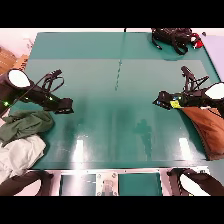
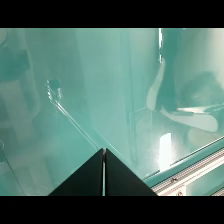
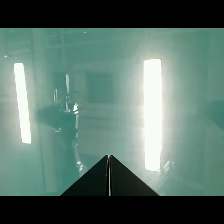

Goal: Fold the shirts.

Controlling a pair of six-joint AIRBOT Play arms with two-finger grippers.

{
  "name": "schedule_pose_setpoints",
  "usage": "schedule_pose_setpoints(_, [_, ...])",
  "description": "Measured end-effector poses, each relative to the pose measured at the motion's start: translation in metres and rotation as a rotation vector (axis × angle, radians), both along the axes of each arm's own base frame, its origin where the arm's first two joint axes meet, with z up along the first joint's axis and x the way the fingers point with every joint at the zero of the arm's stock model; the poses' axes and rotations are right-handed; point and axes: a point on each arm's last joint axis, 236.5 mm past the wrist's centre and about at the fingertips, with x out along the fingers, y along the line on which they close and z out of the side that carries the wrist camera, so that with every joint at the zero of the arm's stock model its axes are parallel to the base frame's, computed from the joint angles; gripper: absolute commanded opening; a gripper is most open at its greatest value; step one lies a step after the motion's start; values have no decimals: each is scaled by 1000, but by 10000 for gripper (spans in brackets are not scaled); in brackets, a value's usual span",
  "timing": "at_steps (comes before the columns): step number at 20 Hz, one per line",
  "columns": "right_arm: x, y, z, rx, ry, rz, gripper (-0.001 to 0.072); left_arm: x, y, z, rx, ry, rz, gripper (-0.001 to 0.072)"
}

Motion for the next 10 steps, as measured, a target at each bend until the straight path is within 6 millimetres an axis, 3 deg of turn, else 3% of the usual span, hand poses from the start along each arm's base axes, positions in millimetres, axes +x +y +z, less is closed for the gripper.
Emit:
schedule_pose_setpoints(5, [0,0,0,0,0,0,19,1,2,-1,8,-5,1,23])
schedule_pose_setpoints(7, [0,0,0,0,0,0,19,4,13,-3,61,-15,5,33])
schedule_pose_setpoints(9, [0,0,0,0,0,0,19,5,39,-8,179,-15,15,720])
schedule_pose_setpoints(10, [0,0,0,0,0,0,19,4,57,-11,261,-2,24,717])
